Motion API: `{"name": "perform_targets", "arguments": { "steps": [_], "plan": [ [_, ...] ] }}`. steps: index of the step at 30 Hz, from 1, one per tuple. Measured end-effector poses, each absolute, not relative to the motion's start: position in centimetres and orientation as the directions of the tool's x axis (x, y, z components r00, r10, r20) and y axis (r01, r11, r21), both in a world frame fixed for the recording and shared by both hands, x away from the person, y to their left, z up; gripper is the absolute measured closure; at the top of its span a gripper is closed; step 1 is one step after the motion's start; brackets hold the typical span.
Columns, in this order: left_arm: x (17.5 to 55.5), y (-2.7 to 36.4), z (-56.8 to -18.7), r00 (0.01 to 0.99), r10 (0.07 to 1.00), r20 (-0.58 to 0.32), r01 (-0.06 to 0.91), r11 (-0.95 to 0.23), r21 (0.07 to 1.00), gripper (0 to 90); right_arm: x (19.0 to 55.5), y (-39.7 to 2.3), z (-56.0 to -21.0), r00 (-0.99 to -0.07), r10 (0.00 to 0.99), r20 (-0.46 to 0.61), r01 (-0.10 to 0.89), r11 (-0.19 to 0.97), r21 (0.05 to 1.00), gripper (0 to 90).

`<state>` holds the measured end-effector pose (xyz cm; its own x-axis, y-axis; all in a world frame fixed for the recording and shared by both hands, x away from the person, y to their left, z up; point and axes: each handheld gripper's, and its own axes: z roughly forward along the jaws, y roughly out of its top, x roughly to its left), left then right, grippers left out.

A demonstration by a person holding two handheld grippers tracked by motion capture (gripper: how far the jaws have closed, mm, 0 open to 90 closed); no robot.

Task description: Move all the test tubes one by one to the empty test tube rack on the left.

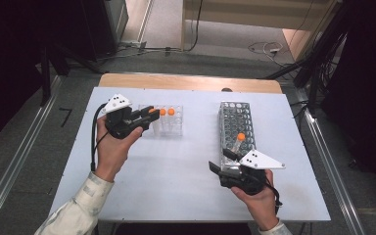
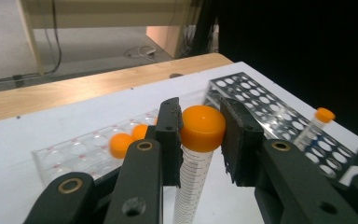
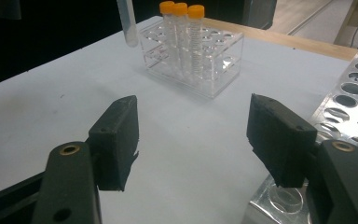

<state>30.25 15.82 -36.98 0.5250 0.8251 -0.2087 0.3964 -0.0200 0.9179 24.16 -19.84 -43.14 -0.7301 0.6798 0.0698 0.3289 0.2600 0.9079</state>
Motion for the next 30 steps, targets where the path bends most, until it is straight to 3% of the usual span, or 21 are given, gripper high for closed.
{"name": "perform_targets", "arguments": {
  "steps": [30],
  "plan": [
    [35.1, 17.9, -38.1, 0.386, 0.898, -0.21, 0.401, 0.042, 0.915, 70.4, 24.6, -21.1, -43.1, -0.708, 0.702, 0.08, 0.337, 0.235, 0.912, 33.1]
  ]
}}
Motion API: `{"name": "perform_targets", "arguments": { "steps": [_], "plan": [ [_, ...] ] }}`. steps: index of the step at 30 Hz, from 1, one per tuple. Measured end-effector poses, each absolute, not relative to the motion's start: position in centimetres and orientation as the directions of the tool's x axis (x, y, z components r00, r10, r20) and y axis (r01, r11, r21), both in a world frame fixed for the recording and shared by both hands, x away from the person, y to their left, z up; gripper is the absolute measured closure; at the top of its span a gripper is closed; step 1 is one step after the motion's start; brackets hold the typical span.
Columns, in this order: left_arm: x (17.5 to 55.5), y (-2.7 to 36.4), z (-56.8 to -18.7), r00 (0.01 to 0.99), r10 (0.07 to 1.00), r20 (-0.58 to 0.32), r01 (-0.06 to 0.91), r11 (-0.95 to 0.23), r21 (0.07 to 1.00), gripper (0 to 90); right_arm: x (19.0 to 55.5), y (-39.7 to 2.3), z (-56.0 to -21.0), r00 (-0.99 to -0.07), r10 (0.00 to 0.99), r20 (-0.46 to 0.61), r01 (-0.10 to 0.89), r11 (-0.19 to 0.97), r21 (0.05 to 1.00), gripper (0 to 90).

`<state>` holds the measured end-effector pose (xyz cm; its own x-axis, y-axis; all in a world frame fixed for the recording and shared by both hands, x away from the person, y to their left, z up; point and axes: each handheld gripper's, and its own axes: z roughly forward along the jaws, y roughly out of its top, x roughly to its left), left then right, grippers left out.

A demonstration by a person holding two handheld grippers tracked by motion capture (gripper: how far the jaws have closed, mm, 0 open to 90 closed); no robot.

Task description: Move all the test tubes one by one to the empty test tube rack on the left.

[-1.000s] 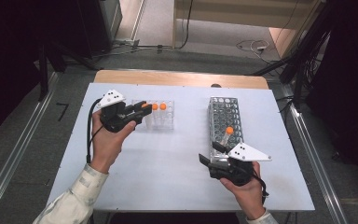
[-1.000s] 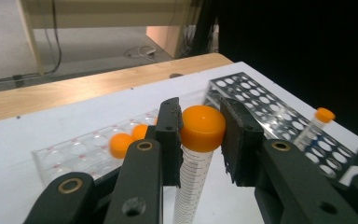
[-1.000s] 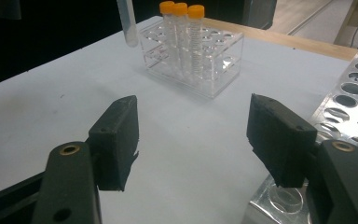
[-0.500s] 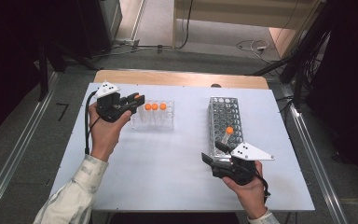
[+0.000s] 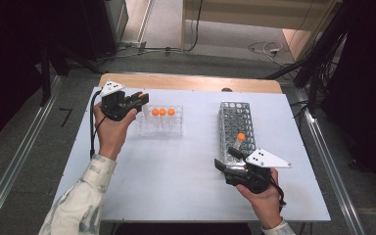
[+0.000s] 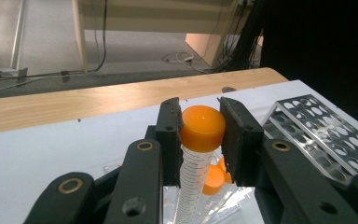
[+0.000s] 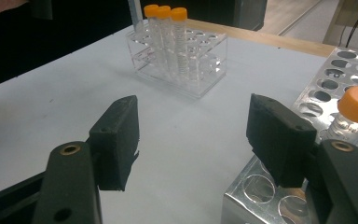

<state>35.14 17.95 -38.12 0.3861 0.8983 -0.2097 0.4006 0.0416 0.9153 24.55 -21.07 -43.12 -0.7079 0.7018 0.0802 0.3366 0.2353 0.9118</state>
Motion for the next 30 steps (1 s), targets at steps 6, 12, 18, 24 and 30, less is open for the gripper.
{"name": "perform_targets", "arguments": {
  "steps": [6, 12, 18, 24, 30],
  "plan": [
    [35.7, 17.8, -38.0, 0.38, 0.904, -0.198, 0.394, 0.035, 0.918, 70.4, 24.6, -21.3, -43.1, -0.703, 0.707, 0.083, 0.339, 0.231, 0.912, 33.1],
    [36.0, 17.6, -38.2, 0.372, 0.91, -0.185, 0.391, 0.027, 0.92, 70.4, 24.6, -21.4, -43.1, -0.702, 0.707, 0.083, 0.338, 0.229, 0.913, 33.2],
    [36.1, 17.4, -38.5, 0.371, 0.914, -0.166, 0.39, 0.009, 0.921, 70.3, 24.6, -21.4, -43.1, -0.701, 0.708, 0.084, 0.339, 0.228, 0.913, 33.1],
    [36.1, 17.1, -38.8, 0.374, 0.914, -0.156, 0.385, 0.001, 0.923, 70.3, 24.6, -21.4, -43.1, -0.702, 0.708, 0.084, 0.339, 0.229, 0.912, 33.1],
    [35.9, 17.2, -39.5, 0.374, 0.915, -0.154, 0.382, -0.001, 0.924, 70.2, 24.6, -21.4, -43.1, -0.701, 0.708, 0.083, 0.34, 0.229, 0.912, 33.2]
  ]
}}
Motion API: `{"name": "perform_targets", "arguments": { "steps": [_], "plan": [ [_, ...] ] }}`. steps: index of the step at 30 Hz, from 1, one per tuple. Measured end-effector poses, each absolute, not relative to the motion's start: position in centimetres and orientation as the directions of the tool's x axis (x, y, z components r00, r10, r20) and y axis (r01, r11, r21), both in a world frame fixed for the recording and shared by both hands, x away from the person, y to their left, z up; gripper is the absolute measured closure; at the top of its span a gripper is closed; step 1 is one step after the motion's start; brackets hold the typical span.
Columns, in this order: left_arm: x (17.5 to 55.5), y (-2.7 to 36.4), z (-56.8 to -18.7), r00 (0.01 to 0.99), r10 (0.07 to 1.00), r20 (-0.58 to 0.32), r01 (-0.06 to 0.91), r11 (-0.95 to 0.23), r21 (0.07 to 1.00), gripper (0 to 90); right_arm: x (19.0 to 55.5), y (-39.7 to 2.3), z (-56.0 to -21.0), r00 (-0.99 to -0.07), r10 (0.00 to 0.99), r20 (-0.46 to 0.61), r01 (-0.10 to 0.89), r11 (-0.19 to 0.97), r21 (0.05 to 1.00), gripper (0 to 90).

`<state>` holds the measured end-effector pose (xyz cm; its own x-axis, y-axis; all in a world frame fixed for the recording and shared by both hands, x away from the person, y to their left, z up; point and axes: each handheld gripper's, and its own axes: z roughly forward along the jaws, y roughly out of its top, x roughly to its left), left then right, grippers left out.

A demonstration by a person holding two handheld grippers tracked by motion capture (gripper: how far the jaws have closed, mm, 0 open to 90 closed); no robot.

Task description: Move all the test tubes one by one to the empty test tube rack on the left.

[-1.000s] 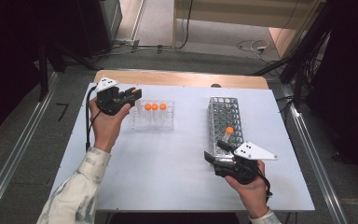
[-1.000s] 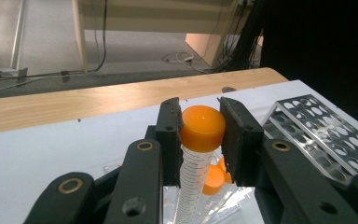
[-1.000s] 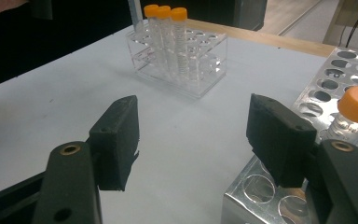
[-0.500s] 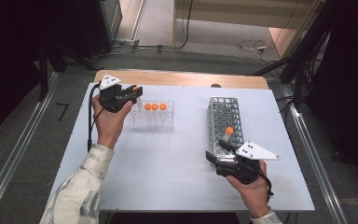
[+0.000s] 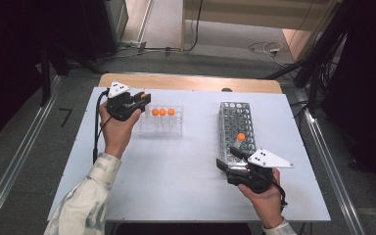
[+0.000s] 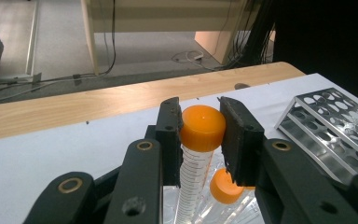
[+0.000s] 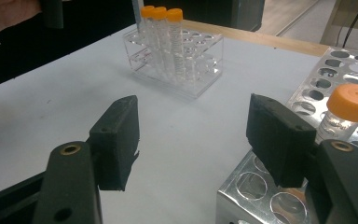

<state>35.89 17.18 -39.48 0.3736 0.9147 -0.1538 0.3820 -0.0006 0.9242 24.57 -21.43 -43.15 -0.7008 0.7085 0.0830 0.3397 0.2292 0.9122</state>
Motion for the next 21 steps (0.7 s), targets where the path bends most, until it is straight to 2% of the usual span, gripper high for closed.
{"name": "perform_targets", "arguments": {
  "steps": [21],
  "plan": [
    [34.8, 16.6, -40.7, 0.39, 0.911, -0.13, 0.373, -0.028, 0.927, 69.4, 24.6, -21.1, -43.5, -0.706, 0.704, 0.079, 0.341, 0.24, 0.909, 33.2]
  ]
}}
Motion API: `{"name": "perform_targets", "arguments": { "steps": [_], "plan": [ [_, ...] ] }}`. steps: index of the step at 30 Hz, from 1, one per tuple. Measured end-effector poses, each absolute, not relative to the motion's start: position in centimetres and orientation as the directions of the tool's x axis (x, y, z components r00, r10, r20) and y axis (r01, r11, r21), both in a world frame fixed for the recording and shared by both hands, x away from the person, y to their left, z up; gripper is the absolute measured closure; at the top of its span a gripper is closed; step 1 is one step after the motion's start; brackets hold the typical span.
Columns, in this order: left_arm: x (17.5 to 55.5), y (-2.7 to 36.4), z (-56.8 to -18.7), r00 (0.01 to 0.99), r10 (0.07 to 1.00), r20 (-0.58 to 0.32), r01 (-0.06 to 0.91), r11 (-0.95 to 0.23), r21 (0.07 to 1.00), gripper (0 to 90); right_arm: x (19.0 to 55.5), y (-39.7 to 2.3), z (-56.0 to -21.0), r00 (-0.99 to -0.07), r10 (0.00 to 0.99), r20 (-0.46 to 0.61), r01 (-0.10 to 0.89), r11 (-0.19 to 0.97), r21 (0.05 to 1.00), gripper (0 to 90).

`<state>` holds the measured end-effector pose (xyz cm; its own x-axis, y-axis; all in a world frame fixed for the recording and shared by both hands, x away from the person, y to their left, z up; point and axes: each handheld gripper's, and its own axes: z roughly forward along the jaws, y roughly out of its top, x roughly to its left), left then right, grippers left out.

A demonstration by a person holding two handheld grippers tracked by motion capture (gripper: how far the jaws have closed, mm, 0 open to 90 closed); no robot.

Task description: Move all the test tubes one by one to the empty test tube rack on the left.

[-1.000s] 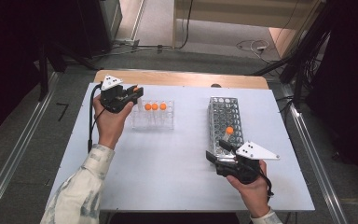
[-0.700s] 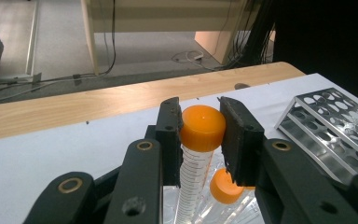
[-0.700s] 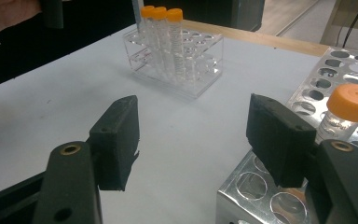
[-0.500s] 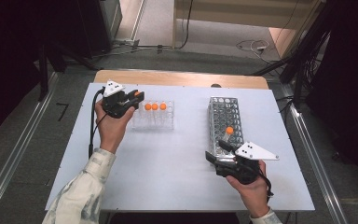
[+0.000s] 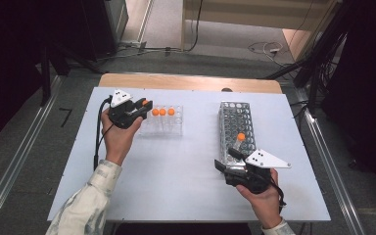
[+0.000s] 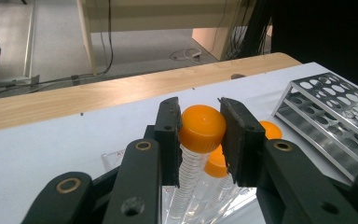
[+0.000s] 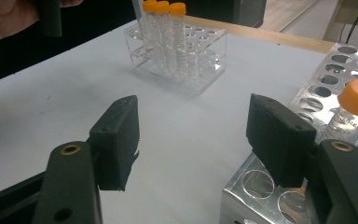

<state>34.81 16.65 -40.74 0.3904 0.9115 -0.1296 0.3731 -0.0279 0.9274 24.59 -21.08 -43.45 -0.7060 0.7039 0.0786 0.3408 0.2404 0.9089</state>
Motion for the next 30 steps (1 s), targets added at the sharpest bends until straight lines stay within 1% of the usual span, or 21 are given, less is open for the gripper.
{"name": "perform_targets", "arguments": {
  "steps": [18, 30],
  "plan": [
    [34.95, 16.57, -41.66, 0.384, 0.913, -0.134, 0.401, -0.034, 0.916, 68.9, 24.57, -21.01, -43.53, -0.707, 0.703, 0.079, 0.344, 0.244, 0.907, 33.2],
    [34.61, 16.75, -41.36, 0.39, 0.907, -0.159, 0.399, -0.011, 0.917, 63.2, 24.58, -21.14, -43.54, -0.705, 0.705, 0.078, 0.344, 0.243, 0.907, 33.2]
  ]
}}
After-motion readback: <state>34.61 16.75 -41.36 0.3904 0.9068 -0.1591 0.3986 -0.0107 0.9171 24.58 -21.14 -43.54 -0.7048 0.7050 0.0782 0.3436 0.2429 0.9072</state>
